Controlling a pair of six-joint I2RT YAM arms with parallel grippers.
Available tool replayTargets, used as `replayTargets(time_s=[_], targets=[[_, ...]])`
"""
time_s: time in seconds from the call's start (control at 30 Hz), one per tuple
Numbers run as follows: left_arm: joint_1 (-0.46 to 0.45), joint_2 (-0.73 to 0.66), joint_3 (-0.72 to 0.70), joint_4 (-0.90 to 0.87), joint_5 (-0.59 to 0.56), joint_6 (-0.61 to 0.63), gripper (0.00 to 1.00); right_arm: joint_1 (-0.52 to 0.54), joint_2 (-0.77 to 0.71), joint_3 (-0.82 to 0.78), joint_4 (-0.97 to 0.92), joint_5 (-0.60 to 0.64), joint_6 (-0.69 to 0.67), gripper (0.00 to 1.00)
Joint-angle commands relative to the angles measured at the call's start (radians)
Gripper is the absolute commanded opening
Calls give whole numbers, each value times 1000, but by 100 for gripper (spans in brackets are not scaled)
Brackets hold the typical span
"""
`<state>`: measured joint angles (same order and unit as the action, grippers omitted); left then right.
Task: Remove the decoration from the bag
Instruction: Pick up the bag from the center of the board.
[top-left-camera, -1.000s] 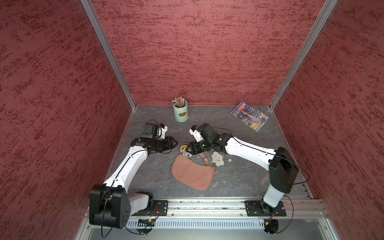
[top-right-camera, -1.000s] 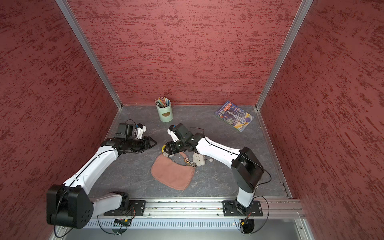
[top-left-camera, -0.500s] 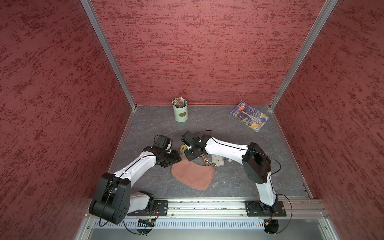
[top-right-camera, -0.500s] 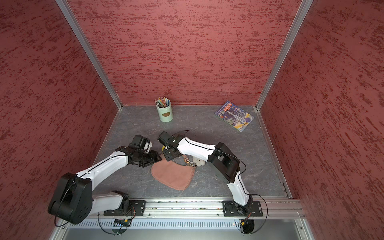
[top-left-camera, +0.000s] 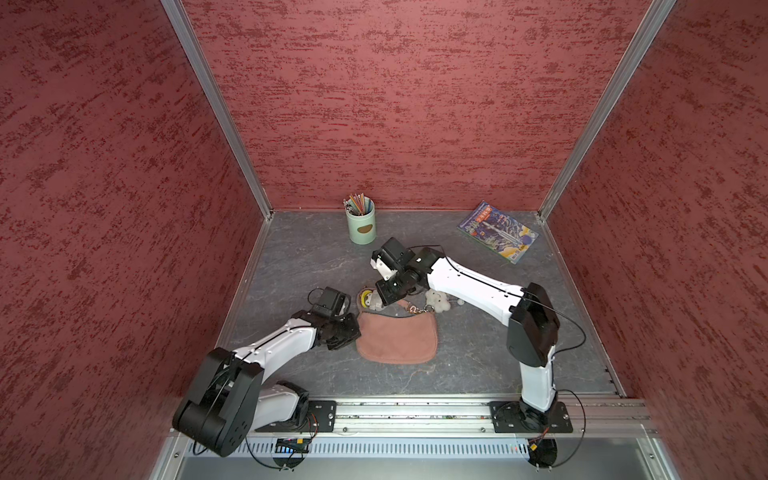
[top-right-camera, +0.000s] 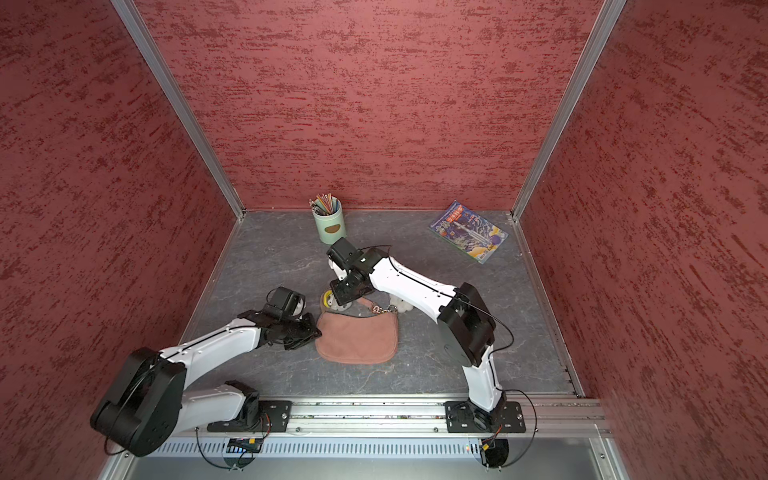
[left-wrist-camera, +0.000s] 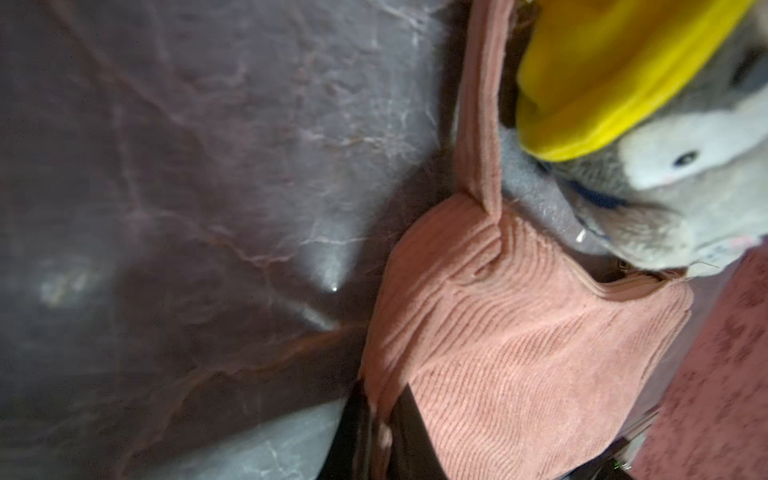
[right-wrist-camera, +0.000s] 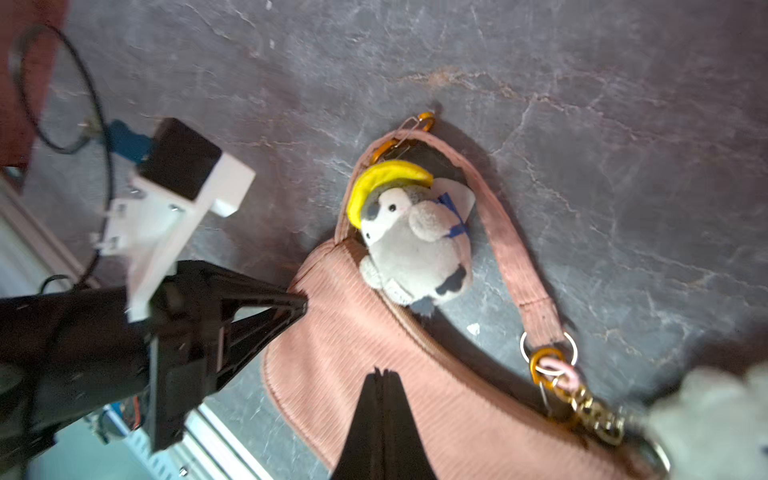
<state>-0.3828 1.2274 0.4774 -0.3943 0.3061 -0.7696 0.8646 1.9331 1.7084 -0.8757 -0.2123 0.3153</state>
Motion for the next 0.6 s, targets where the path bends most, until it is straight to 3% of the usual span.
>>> replayTargets(time_s=[0.0,0.03,0.1,0.17,0.3,0.43,0.5,0.57], targets=[[-3,-33,-30,-6,-53,-74,7,1,-44,-50,-48,-53,35,0],[-4,-38,-36,6,-50,-78,7,1,-45,-58,-44,-26,34,11],[-6,-34,-40,21,-38,-82,6,2,-28,-70,-12,28,23,51],[-11,-17,-39,32,-24,-74,5,1,19,-56,30,58,-6,62],[-14,2,-36,34,-1,-49,5,1,139,17,56,86,-70,66],[-12,-9,-37,20,-1,-35,4,3,212,39,117,42,-73,64],[-10,-7,-39,19,-2,-30,3,2,252,64,125,37,-62,60],[-10,-6,-41,16,-2,-30,2,1,267,94,120,40,-57,45]])
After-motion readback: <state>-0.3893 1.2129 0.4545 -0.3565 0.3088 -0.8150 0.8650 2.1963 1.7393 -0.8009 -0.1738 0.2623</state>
